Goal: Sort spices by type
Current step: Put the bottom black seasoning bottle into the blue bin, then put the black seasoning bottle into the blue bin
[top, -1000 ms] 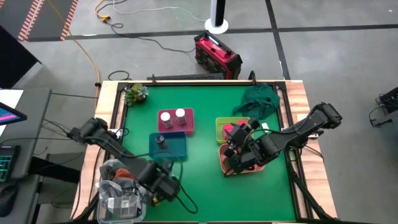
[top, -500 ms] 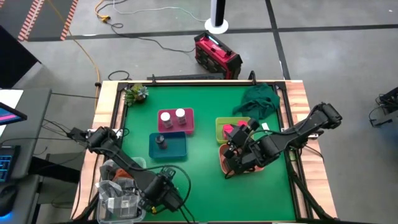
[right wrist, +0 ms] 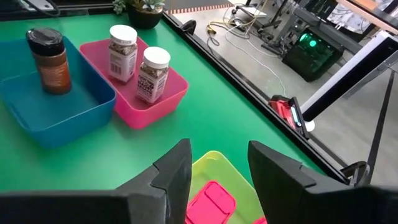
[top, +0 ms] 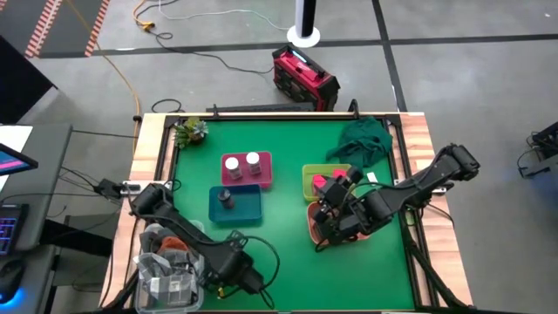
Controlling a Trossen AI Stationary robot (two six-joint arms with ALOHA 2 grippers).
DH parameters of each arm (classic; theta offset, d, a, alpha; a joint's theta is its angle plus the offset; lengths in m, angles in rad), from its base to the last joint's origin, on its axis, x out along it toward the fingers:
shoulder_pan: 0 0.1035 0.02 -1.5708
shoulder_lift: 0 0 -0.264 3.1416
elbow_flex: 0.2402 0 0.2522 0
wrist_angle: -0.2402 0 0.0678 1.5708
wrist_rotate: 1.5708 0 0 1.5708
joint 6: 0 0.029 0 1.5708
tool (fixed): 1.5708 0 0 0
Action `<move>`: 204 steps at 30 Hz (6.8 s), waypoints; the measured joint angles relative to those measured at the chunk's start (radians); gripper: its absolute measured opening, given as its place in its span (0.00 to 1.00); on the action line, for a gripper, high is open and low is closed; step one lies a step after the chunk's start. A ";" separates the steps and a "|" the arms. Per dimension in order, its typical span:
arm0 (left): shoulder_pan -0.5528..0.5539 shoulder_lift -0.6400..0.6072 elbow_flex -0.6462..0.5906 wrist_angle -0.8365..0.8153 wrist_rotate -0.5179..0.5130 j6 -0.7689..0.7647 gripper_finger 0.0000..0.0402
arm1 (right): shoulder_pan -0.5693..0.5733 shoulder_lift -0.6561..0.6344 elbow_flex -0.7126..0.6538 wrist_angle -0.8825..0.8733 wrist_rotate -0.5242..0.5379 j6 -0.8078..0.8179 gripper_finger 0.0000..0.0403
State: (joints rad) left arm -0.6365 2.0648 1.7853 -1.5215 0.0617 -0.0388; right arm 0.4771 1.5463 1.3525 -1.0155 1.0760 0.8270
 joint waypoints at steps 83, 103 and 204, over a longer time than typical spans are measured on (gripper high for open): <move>0.480 -0.275 0.015 -0.049 -0.129 0.091 0.51 | 0.109 0.000 0.000 -0.002 0.006 -0.002 0.46; 0.641 -0.291 -0.247 -0.031 -0.129 0.120 0.51 | 0.118 0.000 0.000 -0.001 0.004 0.048 0.46; 0.261 0.014 -0.208 -0.039 0.246 -0.130 0.51 | 0.074 0.000 0.000 -0.013 0.032 -0.050 0.46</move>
State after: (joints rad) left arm -0.3751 2.0785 1.5772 -1.5600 0.3073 -0.1688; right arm 0.5507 1.5467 1.3521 -1.0283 1.1076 0.7773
